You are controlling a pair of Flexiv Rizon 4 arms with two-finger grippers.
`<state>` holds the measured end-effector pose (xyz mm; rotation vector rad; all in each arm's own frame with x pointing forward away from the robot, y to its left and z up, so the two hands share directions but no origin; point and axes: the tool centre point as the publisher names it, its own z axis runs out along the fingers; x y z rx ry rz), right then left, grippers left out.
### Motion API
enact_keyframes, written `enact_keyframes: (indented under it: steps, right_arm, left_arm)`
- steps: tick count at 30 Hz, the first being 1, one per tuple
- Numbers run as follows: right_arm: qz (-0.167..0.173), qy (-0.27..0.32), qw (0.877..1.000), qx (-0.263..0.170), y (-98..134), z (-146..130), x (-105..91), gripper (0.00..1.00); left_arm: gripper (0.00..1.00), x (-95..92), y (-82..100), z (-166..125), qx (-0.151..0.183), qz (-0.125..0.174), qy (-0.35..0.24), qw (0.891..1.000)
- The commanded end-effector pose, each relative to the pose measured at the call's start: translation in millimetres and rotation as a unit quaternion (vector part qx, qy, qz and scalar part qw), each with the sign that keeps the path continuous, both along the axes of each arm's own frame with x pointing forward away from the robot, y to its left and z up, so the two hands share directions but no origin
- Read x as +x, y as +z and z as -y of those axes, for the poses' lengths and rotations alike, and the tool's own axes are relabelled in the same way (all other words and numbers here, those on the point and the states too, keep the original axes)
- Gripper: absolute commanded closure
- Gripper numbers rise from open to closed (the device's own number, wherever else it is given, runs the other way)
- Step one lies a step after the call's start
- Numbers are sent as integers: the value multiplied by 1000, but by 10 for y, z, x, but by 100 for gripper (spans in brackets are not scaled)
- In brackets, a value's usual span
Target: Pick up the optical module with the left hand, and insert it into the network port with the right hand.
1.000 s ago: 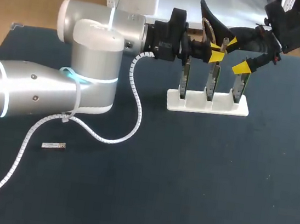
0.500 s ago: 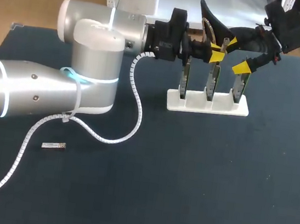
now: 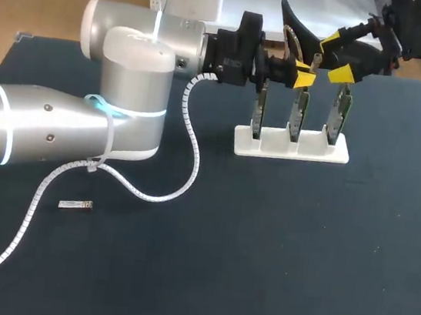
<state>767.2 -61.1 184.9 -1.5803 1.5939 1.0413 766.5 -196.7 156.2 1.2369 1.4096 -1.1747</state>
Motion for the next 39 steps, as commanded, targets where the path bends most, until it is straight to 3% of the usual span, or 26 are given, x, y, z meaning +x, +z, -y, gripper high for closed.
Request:
enact_keyframes:
  steps: [1,17,39]
  right_arm:
    - [-1,7,1000,4,16,-42,-17,0]
    - [-1,26,1000,7,3,-167,-37,0]
    - [0,5,1000,0,3,-182,-1,0]
  left_arm:
    - [100,-12,-6,-1,-1,1,2,1000]
    - [100,-12,-6,-1,-1,1,2,1000]
    - [100,-12,-6,-1,-1,1,2,1000]
